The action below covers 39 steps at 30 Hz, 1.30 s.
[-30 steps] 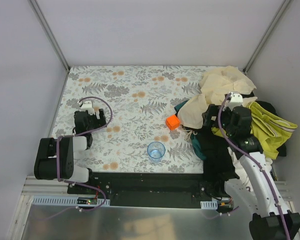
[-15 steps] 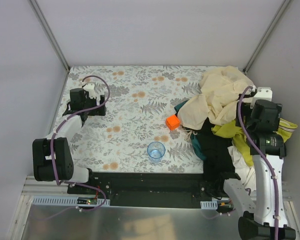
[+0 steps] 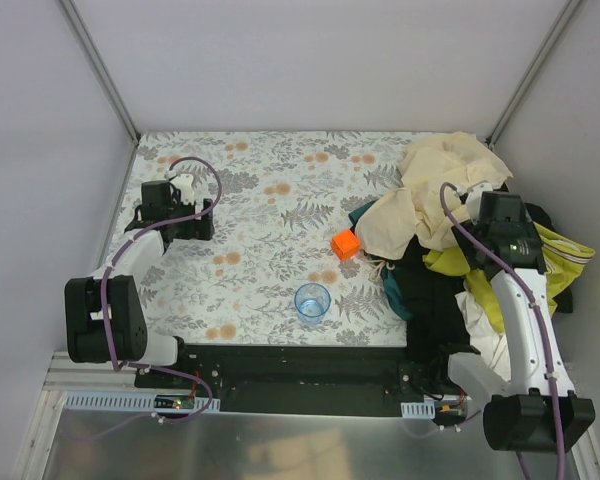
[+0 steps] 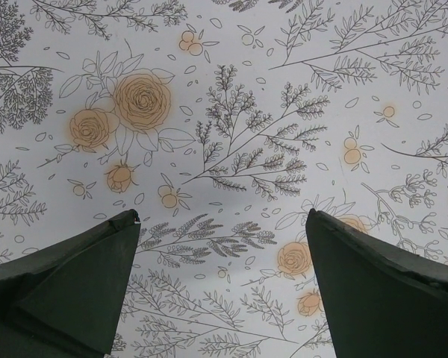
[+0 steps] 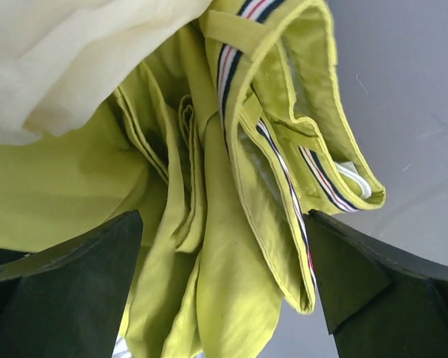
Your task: Pick out a specific cloth from the pile
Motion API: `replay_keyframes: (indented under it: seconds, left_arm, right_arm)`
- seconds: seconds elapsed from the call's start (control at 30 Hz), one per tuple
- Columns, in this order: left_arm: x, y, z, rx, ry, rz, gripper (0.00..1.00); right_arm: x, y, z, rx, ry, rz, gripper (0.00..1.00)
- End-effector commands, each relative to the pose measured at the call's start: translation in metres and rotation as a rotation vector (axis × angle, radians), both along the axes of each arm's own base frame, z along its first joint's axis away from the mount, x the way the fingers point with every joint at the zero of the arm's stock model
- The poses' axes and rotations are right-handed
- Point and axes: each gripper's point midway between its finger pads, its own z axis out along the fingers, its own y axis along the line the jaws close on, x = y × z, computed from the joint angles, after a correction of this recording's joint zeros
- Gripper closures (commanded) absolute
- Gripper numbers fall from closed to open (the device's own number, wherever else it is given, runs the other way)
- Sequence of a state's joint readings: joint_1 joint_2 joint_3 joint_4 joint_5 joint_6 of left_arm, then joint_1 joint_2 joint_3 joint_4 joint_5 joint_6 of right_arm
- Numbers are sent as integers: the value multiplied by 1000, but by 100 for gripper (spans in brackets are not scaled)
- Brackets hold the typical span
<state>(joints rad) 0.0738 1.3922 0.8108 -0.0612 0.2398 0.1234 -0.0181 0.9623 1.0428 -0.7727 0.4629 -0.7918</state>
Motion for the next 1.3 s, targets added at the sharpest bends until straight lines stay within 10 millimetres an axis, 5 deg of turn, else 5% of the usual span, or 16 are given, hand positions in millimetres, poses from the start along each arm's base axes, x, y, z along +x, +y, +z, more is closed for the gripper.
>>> replay_keyframes:
  seconds: [0.0, 0.17, 0.33, 0.53, 0.57, 0.73, 1.0, 1.27]
  left_arm:
    - [7, -1, 12, -8, -25, -27, 2]
    - [6, -1, 9, -4, -17, -30, 2]
    - [6, -3, 6, -14, -9, -36, 2]
    - [6, -2, 8, -11, -14, -35, 2]
    - [6, -2, 7, -10, -13, -36, 2]
    - [3, -3, 4, -8, 1, -44, 2]
    - [-2, -5, -1, -17, 20, -53, 2]
    - [-5, -7, -6, -20, 42, -70, 2]
  right_arm:
    - [24, -17, 2, -150, 16, 51, 1]
    - [47, -39, -1, -212, 44, -1, 1]
    - [60, -48, -34, -156, 141, -25, 4]
    - [58, -65, -36, -132, 166, -158, 72]
    - [59, -71, -28, -145, 147, -190, 97]
    - [59, -85, 29, -200, -34, -324, 100]
    - [36, -91, 172, -260, -460, -429, 100]
    - [19, -72, 313, -347, -786, -374, 100]
